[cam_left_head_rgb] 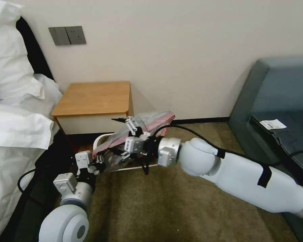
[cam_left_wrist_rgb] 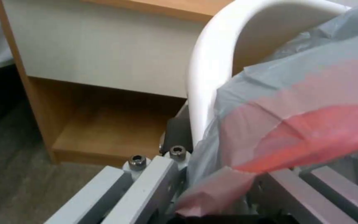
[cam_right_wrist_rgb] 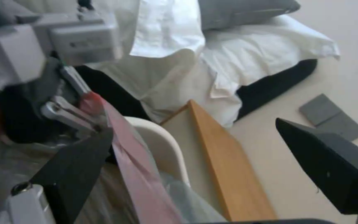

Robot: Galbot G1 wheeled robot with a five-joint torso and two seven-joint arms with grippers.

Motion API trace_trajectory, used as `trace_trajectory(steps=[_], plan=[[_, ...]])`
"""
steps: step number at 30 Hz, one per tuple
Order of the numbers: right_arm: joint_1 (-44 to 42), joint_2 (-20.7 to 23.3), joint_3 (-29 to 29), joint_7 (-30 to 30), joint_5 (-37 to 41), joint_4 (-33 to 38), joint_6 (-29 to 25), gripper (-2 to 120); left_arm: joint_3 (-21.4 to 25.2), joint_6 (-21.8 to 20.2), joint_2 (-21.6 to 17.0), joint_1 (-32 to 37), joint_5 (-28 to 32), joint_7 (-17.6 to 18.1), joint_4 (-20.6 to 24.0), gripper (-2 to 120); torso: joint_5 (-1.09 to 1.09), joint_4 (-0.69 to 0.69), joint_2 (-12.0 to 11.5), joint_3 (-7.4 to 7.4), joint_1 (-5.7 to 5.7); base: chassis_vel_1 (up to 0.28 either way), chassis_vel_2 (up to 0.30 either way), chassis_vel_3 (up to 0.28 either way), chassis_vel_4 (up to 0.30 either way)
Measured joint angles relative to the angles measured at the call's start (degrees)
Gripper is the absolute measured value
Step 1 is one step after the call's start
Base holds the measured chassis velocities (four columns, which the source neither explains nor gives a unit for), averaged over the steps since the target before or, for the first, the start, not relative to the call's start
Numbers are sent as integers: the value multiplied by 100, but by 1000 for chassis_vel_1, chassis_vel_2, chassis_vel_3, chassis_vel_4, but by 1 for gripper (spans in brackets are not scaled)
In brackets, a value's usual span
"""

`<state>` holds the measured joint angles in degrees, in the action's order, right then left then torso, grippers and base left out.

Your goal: Pick up the garbage bag from the table and place it over the trash can.

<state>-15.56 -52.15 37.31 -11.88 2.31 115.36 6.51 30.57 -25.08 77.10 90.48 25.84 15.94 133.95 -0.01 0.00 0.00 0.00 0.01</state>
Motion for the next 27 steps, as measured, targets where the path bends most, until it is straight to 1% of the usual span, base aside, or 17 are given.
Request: trace_trajectory(steps=[7,11,14,15,18,19,22,23,27], plan=[[98,26,96,-1,3,-79,-32,100,-16,22,29,42,-94,-15,9,5,1,-1,0,0,0,0,0,0,0],[259,-69,206,-2,5,-231,-77,100,-30,44,48,111,-204,-44,65,5,1,-1,0,-1,0,0,0,0,0],[473,-265,318,9,23,-462,-125,100,-45,82,60,245,-343,-88,125,5,1,-1,0,0,0,0,0,0,0],[473,-265,318,9,23,-462,-125,100,-45,82,60,245,-343,-88,125,5,1,-1,0,0,0,0,0,0,0],[708,-552,384,55,113,-735,-131,100,-82,137,58,393,-530,-164,182,5,1,0,0,0,0,0,0,0,0],[708,-552,384,55,113,-735,-131,100,-82,137,58,393,-530,-164,182,5,1,0,0,0,0,0,0,0,0],[952,-848,451,73,190,-1042,-128,100,-116,199,57,489,-756,-216,182,5,0,0,0,0,0,0,0,0,0],[952,-848,451,73,190,-1042,-128,100,-116,199,57,489,-756,-216,182,5,0,0,0,0,0,0,0,0,0],[1152,-1130,569,79,250,-1405,-161,100,-144,262,53,605,-931,-254,186,5,0,0,0,0,0,0,0,0,0]])
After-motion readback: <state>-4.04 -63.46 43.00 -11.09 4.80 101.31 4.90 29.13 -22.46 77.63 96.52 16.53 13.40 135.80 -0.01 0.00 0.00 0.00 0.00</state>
